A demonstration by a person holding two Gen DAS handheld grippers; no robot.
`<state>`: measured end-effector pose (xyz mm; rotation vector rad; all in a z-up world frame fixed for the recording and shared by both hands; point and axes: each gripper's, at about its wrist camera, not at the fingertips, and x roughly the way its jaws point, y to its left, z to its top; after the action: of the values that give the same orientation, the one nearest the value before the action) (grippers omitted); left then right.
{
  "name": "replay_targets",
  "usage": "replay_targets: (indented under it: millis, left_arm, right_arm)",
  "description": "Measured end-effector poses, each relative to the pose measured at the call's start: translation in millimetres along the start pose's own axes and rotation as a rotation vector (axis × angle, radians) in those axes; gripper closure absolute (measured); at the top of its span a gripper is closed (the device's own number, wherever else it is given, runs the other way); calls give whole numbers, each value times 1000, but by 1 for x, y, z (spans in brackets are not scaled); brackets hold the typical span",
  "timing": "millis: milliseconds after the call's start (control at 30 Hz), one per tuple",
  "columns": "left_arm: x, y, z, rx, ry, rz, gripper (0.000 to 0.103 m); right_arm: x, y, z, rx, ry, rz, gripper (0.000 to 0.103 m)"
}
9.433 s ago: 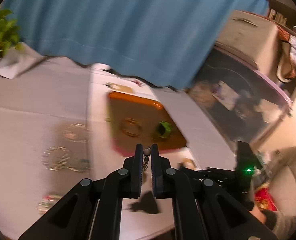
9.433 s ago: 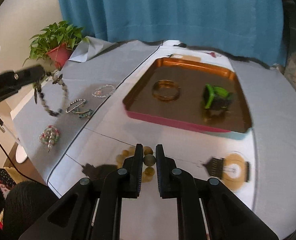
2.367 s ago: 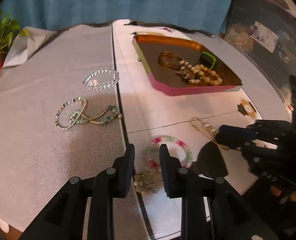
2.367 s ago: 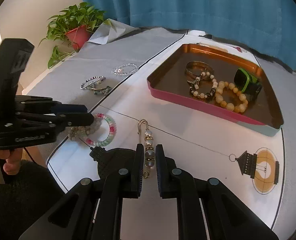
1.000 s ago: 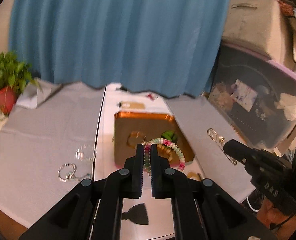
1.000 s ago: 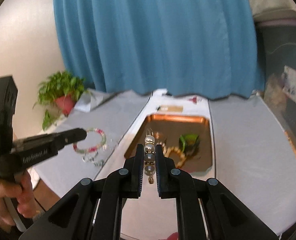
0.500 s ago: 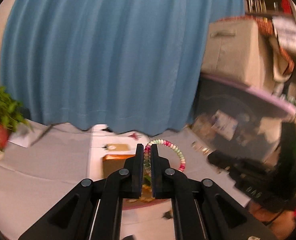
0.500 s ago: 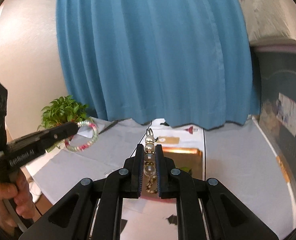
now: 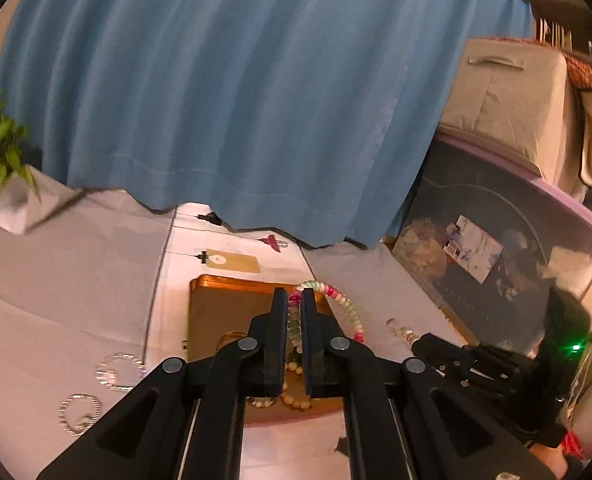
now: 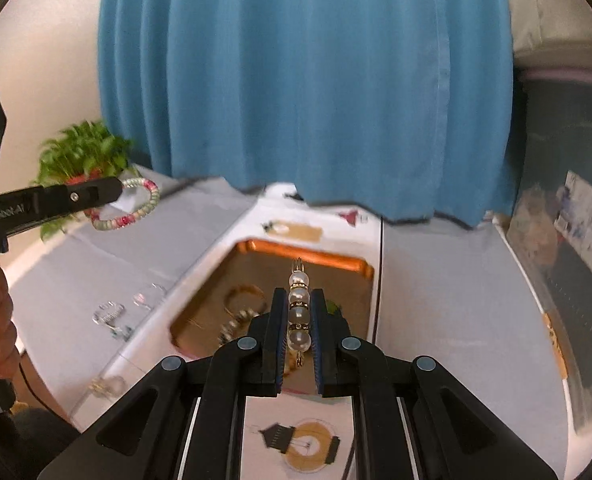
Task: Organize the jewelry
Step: 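Carry the bead bracelet and pearl pendant over the orange tray, then open both grippers to drop the bracelet and pendant into the tray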
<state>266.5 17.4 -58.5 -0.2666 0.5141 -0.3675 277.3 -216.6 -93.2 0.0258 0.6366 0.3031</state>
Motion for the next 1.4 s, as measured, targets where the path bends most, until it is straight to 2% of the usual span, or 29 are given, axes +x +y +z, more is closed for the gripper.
replay_targets:
  millis: [33,133,200,267,367,467,533,633,733,867,1067,1133,1167,1200,1233,1267,1300,1333,1400]
  left_arm:
    - [8,2,-3,6,8,2,98]
    - [33,9,-17,24,48,84,98]
    - [59,22,-35,-10,100,134,98]
    - [79,35,-51,-51,148,149,98]
    - [108,51,-77,-85,236,182,98]
    - [129,54,-93,-52,342,210,98]
    - [140,54,-96,-40,382,227,98]
    - [148,54,-94,-57,394,241,98]
    - [154,54,-91,-120,423,171,98]
    - [161,55,-92,-73,431,225,98]
    - [158,55,-91,-71,431,235,97]
    - [159,50,-91,-55,444,232,89]
    - [158,47,-91,-52,445,232,74]
    - [157,44,-90,-49,446,243,45]
    - [156,41,-89,-47,440,249,33]
    - [153,38,-89,-44,429,245,28]
    - [146,33,-88,-42,415,237,28]
    - [141,28,-87,-41,414,230,28]
    - [127,19,-91,-31,410,206,28]
  right_arm:
    - [7,-7,-3,24,-1,-2,92]
    - [29,-27,-13,101,14,6,92]
    - [47,-35,-21,135,34,13,92]
    - [67,-40,-31,157,66,19,92]
    - [88,-42,-43,139,103,26,92]
    - [107,-44,-54,97,149,25,92]
    - [119,-48,-60,101,170,24,92]
    - [139,-47,-66,97,221,25,92]
    - [146,-42,-65,89,243,43,92]
    - [150,-36,-65,41,268,13,92]
    - [153,-48,-69,101,307,-2,92]
    - [151,-46,-69,97,306,1,90]
    - [149,-45,-69,102,304,-2,89]
    - [147,-46,-69,109,301,-2,89]
    - [143,-48,-69,127,293,5,85]
    - [138,-50,-70,150,282,9,76]
    - [134,-51,-71,163,274,9,70]
    - [126,-53,-73,179,255,8,60]
    - [110,-52,-76,195,228,13,54]
